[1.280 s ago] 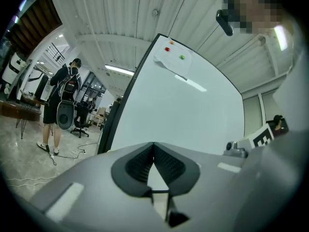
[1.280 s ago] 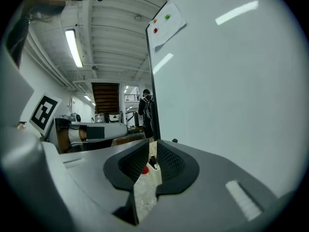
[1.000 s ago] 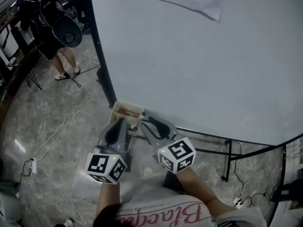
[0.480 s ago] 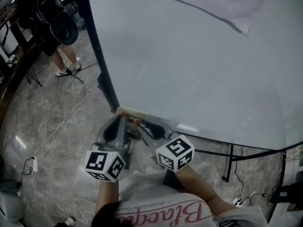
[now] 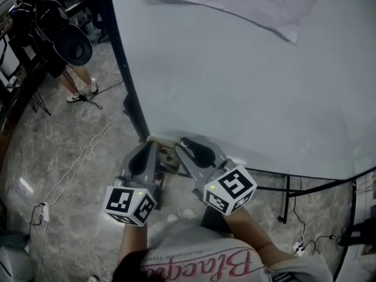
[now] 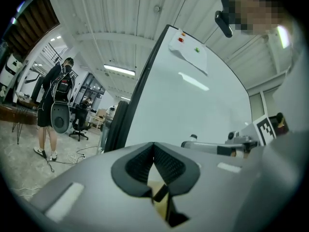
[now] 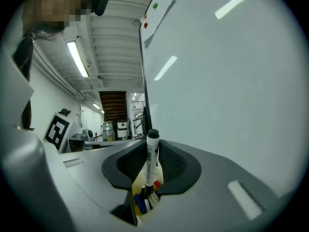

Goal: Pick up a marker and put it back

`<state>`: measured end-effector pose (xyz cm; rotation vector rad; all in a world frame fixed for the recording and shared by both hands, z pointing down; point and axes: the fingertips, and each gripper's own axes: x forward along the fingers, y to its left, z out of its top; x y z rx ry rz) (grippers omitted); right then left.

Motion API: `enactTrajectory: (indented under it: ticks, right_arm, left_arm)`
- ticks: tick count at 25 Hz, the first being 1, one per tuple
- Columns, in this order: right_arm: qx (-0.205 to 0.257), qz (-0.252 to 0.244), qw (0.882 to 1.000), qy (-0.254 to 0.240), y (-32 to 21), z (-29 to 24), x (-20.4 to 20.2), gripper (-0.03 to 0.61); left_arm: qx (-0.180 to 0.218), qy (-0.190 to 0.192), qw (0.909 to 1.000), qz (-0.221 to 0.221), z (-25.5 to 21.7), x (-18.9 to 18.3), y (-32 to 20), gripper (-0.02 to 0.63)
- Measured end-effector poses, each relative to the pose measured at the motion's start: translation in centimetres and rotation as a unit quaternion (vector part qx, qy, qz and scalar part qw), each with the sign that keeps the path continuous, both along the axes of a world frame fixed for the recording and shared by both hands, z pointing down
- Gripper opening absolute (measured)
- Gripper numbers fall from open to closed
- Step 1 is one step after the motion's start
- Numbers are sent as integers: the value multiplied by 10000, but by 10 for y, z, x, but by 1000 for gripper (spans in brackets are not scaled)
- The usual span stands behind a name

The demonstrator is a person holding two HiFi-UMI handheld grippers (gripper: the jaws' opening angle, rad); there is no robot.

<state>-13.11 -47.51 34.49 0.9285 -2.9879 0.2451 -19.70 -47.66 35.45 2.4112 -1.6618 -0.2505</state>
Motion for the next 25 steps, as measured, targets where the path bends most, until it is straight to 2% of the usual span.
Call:
enactTrajectory:
  ticks: [6,10,14,21,25]
  right_arm:
    - [445,34,9985,-316,11,-39,6,78]
    - [600,2,9973,-413,19,-46,9,78]
    - [561,36,9974,-450,19,-44,13,78]
    - [504,50,9976,-463,18,-40,13,78]
    - [294,41,9991,-303,12,-23,6,78]
  left_arm:
    - [293,-3,9995,156,-23,6,3,0]
    - [407,-19,9990,203,-29,7,6,-2]
    - [478,-140,9984,284,-30,10,9,-2]
    - [520,-95,9983,230,-31,7,9,-2]
    - [462,-95,9987,187,-30,3,9,-2]
